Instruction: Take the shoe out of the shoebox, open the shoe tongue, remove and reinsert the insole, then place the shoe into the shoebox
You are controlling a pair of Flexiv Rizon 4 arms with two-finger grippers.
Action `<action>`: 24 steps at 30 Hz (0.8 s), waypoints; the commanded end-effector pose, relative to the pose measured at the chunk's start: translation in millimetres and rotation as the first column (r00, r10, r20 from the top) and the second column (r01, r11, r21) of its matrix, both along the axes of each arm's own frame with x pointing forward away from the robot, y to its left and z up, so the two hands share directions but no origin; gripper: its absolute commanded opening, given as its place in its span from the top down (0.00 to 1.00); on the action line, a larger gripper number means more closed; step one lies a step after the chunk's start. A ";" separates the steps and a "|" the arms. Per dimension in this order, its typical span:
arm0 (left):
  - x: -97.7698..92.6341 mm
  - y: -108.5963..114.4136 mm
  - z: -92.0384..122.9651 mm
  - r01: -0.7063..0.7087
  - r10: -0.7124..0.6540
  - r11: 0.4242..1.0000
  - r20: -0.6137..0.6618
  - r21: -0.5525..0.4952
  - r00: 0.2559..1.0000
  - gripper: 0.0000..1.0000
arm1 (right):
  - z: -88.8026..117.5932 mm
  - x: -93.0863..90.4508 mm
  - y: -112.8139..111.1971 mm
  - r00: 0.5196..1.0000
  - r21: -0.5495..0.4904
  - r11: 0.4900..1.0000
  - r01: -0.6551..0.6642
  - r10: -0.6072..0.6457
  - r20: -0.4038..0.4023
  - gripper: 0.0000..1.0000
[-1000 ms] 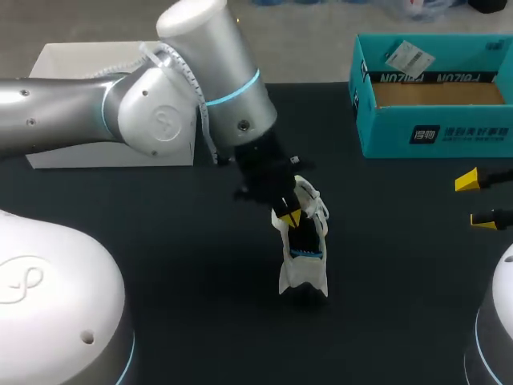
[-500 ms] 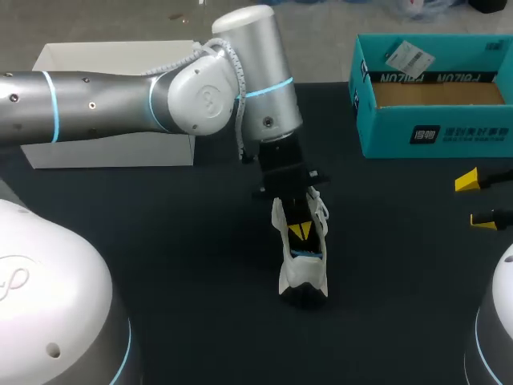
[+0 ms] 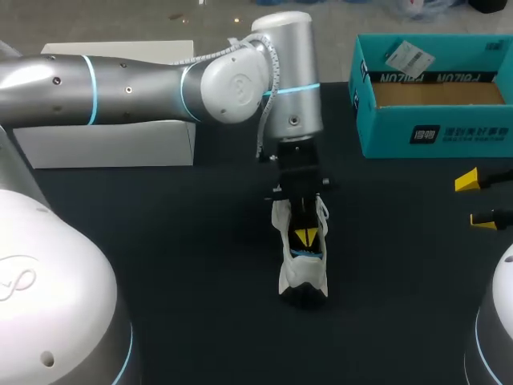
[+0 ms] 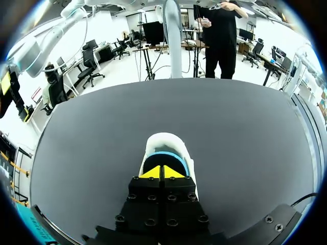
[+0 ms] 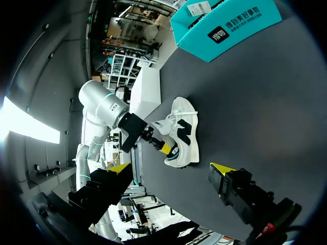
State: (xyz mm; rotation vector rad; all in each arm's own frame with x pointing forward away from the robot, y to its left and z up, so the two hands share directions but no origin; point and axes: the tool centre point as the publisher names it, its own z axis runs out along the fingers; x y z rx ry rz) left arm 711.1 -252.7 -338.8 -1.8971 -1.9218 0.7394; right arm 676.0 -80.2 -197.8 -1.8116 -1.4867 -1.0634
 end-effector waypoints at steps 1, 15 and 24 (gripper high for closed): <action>-4.2 -1.0 -8.9 0.000 0.000 1.000 -0.016 0.007 1.000 1.00 | 0.0 -1.5 0.3 1.000 -0.003 1.000 0.002 -0.002 0.000 0.00; -2.7 4.3 -0.1 -0.027 0.026 1.000 0.022 0.008 0.999 1.00 | 0.0 -1.5 0.3 1.000 -0.003 1.000 0.002 -0.002 0.000 0.00; -6.5 10.4 -2.5 -0.008 0.007 0.999 0.033 0.034 0.999 1.00 | 0.0 -1.5 0.3 1.000 -0.003 1.000 0.002 -0.002 0.000 0.00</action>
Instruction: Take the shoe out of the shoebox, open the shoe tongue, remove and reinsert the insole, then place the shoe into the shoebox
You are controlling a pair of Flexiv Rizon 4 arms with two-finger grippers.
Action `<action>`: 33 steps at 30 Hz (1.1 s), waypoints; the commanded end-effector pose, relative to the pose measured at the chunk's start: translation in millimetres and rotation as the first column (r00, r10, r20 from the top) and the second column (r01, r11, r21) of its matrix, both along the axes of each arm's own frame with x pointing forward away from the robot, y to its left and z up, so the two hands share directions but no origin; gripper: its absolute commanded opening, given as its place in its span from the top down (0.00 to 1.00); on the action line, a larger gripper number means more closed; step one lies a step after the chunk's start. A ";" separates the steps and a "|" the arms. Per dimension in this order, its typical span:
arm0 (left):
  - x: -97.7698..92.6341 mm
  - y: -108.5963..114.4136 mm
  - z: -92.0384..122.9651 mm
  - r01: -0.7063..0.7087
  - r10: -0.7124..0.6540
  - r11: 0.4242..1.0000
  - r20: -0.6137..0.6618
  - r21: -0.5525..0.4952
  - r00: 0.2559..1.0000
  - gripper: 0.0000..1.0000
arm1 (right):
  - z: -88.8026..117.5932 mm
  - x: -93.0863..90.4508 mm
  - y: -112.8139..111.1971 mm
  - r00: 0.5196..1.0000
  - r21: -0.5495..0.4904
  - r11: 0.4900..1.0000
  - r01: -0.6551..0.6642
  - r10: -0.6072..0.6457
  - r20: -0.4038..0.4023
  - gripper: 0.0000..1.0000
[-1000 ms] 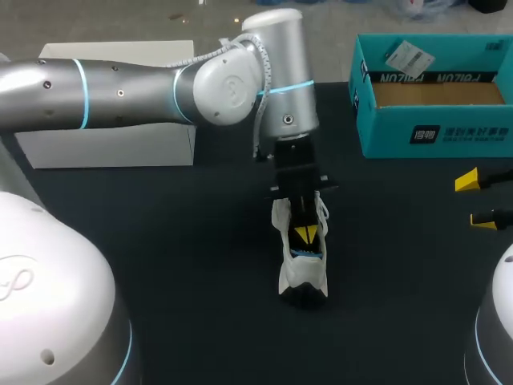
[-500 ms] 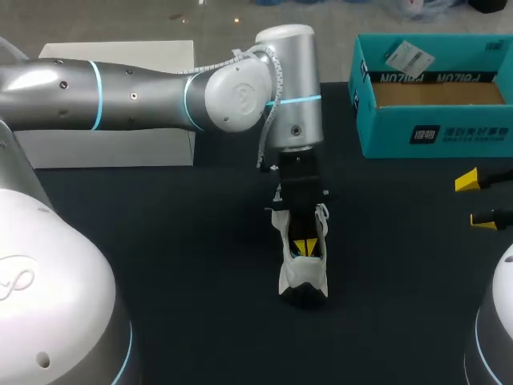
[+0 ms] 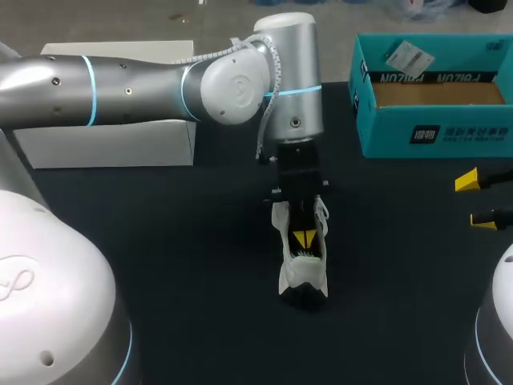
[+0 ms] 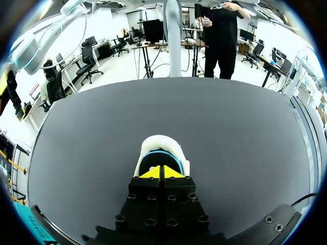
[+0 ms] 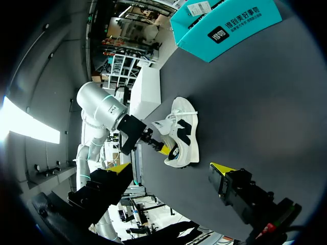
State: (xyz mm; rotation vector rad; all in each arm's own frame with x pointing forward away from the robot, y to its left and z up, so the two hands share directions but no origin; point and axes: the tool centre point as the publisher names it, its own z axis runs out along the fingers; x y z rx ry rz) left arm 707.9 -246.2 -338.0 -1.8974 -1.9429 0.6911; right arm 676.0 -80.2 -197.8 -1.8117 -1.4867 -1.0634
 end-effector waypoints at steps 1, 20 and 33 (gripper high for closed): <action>-3.6 4.5 -6.4 -0.001 0.001 1.000 0.001 0.016 1.000 1.00 | 0.0 -1.5 0.3 1.000 -0.003 1.000 0.002 -0.002 0.000 0.00; -4.5 6.1 -24.5 -0.022 0.024 0.999 -0.029 0.044 0.999 1.00 | 0.0 -1.5 0.3 1.000 -0.003 1.000 0.002 -0.002 0.000 0.00; -11.0 -0.3 -28.4 -0.057 0.052 0.997 0.097 0.056 0.994 1.00 | 0.0 -1.5 0.3 1.000 -0.003 1.000 0.002 -0.002 0.000 0.00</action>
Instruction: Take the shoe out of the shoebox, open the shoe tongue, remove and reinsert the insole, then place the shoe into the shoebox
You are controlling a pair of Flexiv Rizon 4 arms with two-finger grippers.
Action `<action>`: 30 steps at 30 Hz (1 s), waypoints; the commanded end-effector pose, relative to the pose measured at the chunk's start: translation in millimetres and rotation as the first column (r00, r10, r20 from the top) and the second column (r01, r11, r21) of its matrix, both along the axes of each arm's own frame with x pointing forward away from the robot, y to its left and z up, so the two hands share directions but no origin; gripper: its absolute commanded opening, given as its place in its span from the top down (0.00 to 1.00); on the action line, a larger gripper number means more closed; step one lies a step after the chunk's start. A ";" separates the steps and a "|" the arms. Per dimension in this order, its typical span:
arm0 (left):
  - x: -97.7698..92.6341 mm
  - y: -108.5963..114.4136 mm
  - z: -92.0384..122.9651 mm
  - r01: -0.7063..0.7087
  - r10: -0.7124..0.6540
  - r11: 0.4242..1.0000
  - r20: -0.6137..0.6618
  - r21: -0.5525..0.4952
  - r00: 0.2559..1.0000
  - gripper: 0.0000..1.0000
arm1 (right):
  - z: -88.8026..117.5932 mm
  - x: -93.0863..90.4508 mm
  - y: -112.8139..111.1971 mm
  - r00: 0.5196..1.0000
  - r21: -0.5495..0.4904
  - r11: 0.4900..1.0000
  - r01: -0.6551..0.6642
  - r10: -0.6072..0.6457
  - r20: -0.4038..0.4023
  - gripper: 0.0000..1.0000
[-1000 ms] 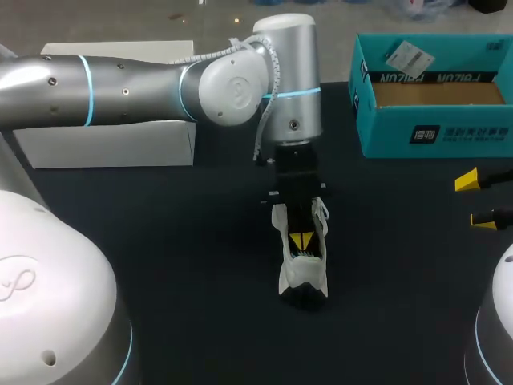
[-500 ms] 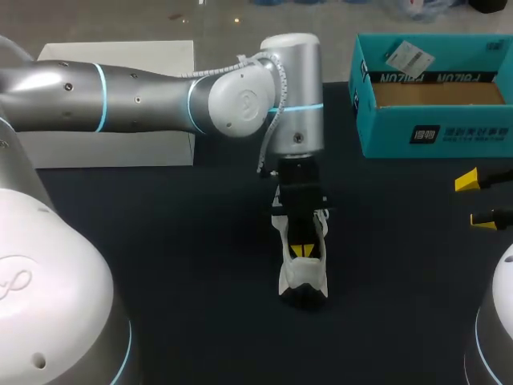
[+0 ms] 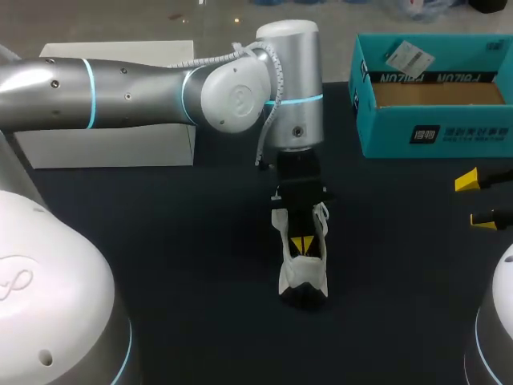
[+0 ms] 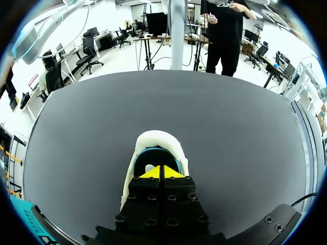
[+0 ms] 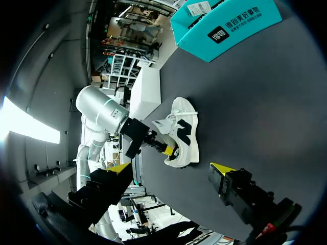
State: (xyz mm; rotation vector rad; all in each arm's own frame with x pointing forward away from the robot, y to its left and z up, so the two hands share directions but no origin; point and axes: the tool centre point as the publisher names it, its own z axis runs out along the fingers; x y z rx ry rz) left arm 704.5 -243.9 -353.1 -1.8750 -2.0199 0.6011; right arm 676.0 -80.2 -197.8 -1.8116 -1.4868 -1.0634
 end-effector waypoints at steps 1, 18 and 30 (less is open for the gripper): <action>-8.2 -3.2 -17.3 -0.019 0.017 1.000 0.053 0.024 0.998 1.00 | 0.0 -1.5 0.3 1.000 -0.003 1.000 0.002 -0.002 0.000 0.00; -16.5 -10.6 -70.2 -0.031 0.028 0.998 0.061 0.056 0.998 1.00 | 0.0 -1.5 0.3 1.000 -0.003 1.000 0.002 -0.002 0.000 0.00; -15.8 -3.9 -9.5 -0.086 0.082 0.996 0.224 0.004 0.971 1.00 | 0.0 -1.5 0.3 1.000 -0.003 1.000 0.002 -0.002 0.000 0.00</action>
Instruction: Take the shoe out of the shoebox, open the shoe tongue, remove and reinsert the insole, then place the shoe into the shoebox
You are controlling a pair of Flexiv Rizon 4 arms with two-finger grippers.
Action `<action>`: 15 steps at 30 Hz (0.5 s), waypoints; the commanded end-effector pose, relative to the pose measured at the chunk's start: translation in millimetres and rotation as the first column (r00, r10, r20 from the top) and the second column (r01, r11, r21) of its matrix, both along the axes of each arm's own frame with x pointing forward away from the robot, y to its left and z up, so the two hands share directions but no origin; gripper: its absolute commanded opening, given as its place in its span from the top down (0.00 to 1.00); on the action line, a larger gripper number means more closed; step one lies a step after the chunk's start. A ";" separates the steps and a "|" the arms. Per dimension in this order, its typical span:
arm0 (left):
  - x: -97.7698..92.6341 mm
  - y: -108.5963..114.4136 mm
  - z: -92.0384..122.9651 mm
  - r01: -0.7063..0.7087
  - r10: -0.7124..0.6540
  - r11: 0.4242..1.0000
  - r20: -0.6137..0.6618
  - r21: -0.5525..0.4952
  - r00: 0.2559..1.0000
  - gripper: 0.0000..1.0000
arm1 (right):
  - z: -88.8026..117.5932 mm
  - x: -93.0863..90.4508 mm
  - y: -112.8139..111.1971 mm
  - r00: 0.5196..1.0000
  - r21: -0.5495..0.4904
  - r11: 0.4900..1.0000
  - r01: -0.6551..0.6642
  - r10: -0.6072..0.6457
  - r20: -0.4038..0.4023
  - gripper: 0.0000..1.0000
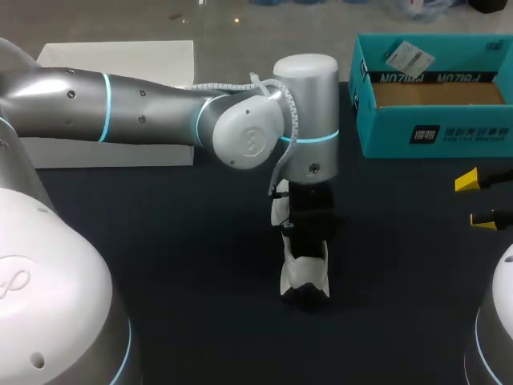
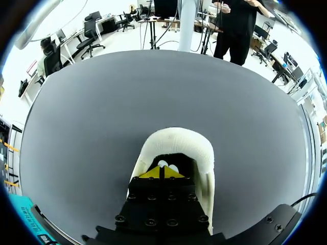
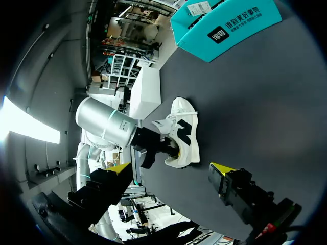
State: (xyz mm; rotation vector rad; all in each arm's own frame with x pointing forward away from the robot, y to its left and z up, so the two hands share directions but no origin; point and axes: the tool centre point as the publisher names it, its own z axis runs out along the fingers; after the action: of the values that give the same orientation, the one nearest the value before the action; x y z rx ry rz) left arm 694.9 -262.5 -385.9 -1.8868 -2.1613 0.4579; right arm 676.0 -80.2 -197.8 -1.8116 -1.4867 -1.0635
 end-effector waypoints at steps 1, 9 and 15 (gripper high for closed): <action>-5.9 14.2 23.4 -0.021 0.023 1.000 0.114 -0.016 0.993 1.00 | 0.0 -1.5 0.3 1.000 -0.003 1.000 0.002 -0.002 0.000 0.00; -12.2 4.0 -12.4 -0.005 0.004 1.000 0.146 0.006 0.989 1.00 | 0.0 -1.5 0.3 1.000 -0.003 1.000 0.002 -0.002 0.000 0.00; -14.1 2.0 -29.4 -0.005 0.003 1.000 0.129 0.015 0.992 1.00 | 0.0 -1.5 0.3 1.000 -0.003 1.000 0.002 -0.002 0.000 0.00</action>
State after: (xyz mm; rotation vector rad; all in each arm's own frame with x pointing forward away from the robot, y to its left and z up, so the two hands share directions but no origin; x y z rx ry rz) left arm 679.2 -253.4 -401.3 -1.9580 -2.2504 0.3266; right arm 676.0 -80.2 -197.8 -1.8116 -1.4868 -1.0635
